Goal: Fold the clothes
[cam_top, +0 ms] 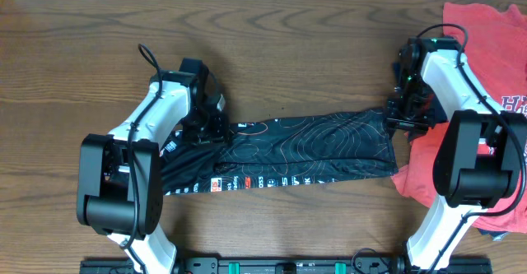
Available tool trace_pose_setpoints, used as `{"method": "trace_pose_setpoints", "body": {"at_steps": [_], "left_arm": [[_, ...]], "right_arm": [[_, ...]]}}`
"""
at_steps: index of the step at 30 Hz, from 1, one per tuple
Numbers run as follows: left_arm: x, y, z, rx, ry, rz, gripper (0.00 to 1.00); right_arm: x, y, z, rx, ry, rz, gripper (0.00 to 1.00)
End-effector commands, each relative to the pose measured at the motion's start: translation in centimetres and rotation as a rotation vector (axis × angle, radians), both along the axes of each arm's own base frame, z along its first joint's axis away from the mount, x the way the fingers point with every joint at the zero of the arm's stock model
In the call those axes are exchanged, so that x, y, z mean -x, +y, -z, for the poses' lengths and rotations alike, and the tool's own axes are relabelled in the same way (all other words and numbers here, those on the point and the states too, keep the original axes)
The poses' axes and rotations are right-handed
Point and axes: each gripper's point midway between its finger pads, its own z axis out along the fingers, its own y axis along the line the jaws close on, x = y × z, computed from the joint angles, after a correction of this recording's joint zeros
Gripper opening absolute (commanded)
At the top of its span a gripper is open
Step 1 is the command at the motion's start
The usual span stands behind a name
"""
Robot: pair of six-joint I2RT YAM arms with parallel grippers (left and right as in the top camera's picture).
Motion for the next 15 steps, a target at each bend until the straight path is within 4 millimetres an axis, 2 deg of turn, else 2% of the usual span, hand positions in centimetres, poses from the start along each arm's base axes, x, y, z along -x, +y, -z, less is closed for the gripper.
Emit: {"method": "trace_pose_setpoints", "body": {"at_steps": [1,3,6,10,15], "left_arm": [[-0.9,-0.6,-0.7,0.013,-0.033,-0.027,0.39],[-0.9,-0.9,-0.6,0.012,-0.033,-0.035,0.26],[-0.4,-1.2,-0.2,-0.014,-0.028,-0.012,0.15],[-0.1,-1.0,0.2,-0.072,-0.036,0.015,0.07],[0.3,-1.6,0.3,-0.084,-0.028,0.013,0.06]], "right_arm": [[0.0,-0.8,-0.8,0.005,-0.022,0.010,0.39],[0.0,-0.9,-0.8,0.005,-0.021,0.014,0.39],[0.2,-0.9,-0.8,0.004,-0.015,0.015,0.39],[0.2,-0.9,-0.8,0.005,-0.015,0.015,0.39],[0.2,-0.9,-0.8,0.005,-0.015,0.015,0.39]]}}
